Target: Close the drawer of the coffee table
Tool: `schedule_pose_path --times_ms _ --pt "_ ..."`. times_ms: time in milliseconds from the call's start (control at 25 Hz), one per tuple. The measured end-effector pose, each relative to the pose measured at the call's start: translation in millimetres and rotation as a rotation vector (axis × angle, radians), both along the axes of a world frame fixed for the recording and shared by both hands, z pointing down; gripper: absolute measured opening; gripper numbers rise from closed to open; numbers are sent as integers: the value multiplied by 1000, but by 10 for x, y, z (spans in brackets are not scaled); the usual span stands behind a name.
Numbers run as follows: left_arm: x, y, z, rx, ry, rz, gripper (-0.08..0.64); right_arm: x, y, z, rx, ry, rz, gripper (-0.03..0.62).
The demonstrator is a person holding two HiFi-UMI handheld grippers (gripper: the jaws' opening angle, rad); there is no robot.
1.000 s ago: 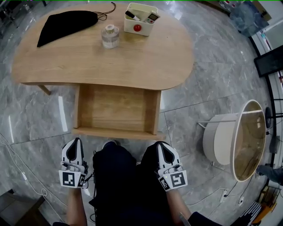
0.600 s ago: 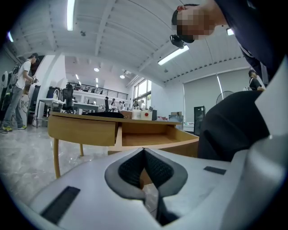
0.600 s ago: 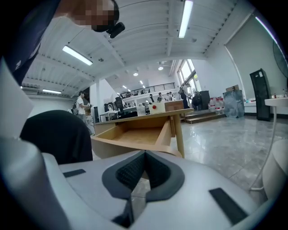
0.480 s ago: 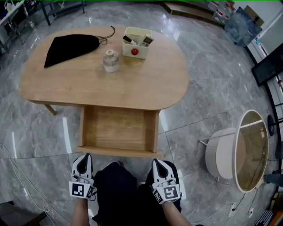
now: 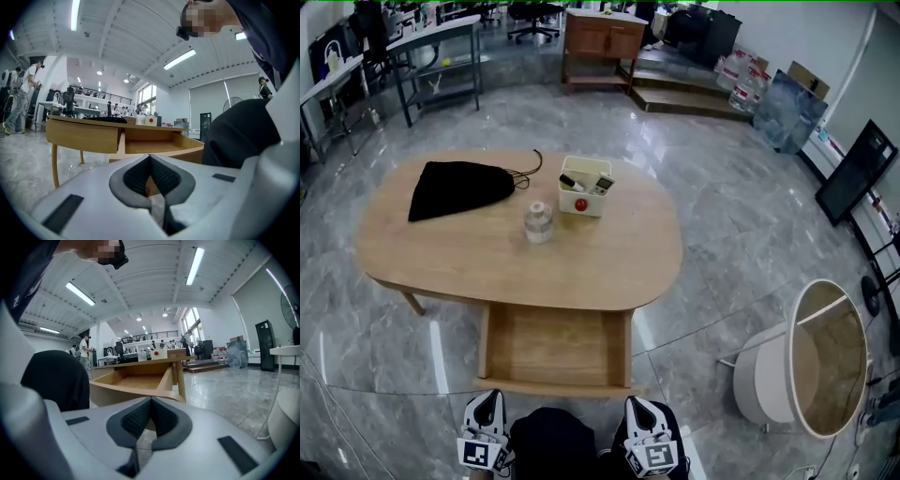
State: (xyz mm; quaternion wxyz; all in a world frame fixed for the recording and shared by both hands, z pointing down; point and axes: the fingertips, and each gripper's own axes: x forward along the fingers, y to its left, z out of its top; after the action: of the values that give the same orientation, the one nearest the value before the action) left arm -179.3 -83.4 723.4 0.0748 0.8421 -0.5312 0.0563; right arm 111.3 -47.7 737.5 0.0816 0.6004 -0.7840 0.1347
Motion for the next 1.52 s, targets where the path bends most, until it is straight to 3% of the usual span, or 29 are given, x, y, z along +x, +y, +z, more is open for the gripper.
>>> schedule_pose_path --times_ms 320,480,640,920,1520 --pt "-47 -135 -303 91 22 6 25 24 -4 -21 16 8 33 26" --pt "-85 12 -132 67 -1 26 25 -5 -7 -4 13 1 35 26" --pt "-136 86 121 14 9 -10 25 15 -11 -3 19 13 33 26" --pt "-124 -59 85 32 35 -19 25 11 -37 -2 25 13 36 26" --pt "-51 -140 25 51 13 -8 25 112 -211 -91 51 4 56 26"
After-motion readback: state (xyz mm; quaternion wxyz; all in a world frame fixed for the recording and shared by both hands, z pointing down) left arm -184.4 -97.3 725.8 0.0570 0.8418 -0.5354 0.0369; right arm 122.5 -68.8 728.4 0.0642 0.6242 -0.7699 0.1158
